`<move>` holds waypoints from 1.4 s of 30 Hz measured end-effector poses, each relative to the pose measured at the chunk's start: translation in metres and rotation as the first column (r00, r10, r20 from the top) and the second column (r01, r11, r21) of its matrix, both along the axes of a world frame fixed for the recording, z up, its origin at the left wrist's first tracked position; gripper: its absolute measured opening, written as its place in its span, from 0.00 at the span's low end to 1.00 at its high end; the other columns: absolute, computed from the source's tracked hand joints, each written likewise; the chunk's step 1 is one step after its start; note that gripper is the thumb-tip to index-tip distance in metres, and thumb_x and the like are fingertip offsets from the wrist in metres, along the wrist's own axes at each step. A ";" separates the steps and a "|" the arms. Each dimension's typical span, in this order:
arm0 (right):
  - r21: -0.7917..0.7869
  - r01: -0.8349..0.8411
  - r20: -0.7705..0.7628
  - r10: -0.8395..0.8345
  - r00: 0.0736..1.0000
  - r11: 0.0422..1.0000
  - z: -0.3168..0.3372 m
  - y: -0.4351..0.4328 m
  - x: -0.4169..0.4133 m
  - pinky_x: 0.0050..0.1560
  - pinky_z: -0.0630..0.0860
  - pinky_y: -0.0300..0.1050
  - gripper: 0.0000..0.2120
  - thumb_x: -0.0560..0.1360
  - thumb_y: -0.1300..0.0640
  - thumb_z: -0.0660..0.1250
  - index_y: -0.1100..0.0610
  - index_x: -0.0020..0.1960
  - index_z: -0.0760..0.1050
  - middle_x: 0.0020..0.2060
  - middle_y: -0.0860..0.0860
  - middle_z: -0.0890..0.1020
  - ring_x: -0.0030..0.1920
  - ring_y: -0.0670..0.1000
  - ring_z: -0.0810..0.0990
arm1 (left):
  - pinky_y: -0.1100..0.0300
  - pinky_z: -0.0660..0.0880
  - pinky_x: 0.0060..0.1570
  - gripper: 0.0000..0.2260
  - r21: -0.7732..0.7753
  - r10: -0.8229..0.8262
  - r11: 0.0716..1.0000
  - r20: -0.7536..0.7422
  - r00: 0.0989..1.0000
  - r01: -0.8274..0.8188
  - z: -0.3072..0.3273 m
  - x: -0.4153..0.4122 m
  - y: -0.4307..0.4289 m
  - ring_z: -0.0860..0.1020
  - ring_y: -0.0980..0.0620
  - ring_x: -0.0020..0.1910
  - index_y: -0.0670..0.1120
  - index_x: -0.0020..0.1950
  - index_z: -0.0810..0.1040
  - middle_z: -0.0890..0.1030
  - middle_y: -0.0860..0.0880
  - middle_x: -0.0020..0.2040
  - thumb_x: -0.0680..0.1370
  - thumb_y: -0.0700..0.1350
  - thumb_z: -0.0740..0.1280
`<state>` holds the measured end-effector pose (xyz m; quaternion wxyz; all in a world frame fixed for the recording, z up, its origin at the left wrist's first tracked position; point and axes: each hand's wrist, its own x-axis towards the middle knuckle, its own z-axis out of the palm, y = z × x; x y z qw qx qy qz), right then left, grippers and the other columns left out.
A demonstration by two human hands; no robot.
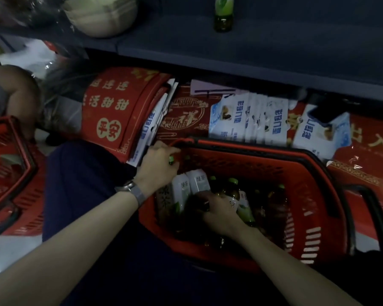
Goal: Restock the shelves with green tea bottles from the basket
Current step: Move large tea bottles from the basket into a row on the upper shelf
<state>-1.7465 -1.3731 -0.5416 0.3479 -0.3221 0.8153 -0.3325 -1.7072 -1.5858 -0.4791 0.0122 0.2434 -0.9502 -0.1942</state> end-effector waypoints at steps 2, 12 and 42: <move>-0.028 -0.033 0.006 0.033 0.999 0.999 -0.004 -0.002 0.008 0.59 0.80 0.45 0.18 0.80 0.55 0.71 0.54 0.70 0.78 0.60 0.50 0.85 0.57 0.49 0.83 | 0.53 0.80 0.53 0.17 0.038 0.019 0.999 0.078 0.997 -0.022 -0.001 -0.003 -0.005 0.81 0.46 0.57 0.48 0.66 0.82 0.80 0.46 0.60 0.79 0.50 0.73; -0.044 0.013 0.011 -0.012 1.000 0.999 -0.014 -0.005 0.006 0.54 0.82 0.50 0.09 0.78 0.51 0.72 0.52 0.56 0.80 0.51 0.50 0.85 0.51 0.51 0.84 | 0.61 0.77 0.64 0.21 0.211 0.001 0.977 -0.007 1.000 0.000 0.002 -0.001 -0.001 0.82 0.53 0.60 0.46 0.69 0.82 0.84 0.50 0.62 0.77 0.49 0.77; -0.390 0.534 0.516 -0.302 0.802 0.750 0.017 0.025 -0.037 0.52 0.87 0.54 0.33 0.66 0.63 0.85 0.54 0.66 0.76 0.55 0.53 0.88 0.53 0.53 0.89 | 0.51 0.79 0.59 0.18 0.190 -0.090 0.975 -0.141 0.986 0.116 0.053 -0.056 0.064 0.81 0.53 0.57 0.56 0.64 0.81 0.84 0.56 0.55 0.78 0.62 0.72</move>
